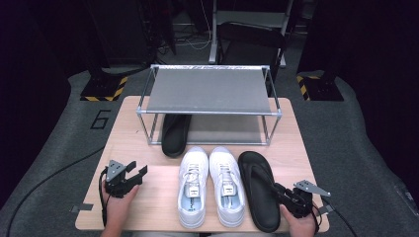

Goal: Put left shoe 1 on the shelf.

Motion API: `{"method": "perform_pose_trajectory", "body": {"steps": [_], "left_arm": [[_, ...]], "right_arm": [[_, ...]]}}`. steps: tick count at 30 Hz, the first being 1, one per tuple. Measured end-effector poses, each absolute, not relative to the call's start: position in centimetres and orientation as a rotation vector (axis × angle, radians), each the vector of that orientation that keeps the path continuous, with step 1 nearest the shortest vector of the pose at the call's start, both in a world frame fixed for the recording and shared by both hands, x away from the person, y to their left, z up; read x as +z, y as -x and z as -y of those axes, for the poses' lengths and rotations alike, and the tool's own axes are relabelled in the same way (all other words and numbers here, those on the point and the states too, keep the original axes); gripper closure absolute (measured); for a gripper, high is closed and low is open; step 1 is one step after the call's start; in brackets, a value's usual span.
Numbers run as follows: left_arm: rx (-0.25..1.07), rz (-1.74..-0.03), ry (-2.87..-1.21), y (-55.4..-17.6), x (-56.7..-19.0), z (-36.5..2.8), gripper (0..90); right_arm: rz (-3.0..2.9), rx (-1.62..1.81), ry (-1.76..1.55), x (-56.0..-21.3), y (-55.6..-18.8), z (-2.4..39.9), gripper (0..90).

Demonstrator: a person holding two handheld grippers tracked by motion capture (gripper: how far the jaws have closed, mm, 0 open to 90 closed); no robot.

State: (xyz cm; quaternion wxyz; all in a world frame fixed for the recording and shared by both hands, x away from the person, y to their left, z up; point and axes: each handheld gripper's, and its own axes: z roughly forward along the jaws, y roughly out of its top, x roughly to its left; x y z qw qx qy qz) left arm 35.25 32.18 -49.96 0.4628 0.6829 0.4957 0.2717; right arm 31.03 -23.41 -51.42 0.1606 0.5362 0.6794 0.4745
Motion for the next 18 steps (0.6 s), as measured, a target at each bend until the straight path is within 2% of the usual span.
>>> {"method": "perform_pose_trajectory", "body": {"steps": [11,18], "left_arm": [[0.683,-1.215,-1.677,-35.1,-50.3,-32.2,46.4],[0.684,-1.231,-1.667,-35.0,-50.5,-32.7,46.3]], "right_arm": [[-1.903,1.241,-1.511,-51.0,-30.7,22.5,73.7],[-1.852,1.150,-1.503,-50.7,-30.4,22.4,80.3]]}}
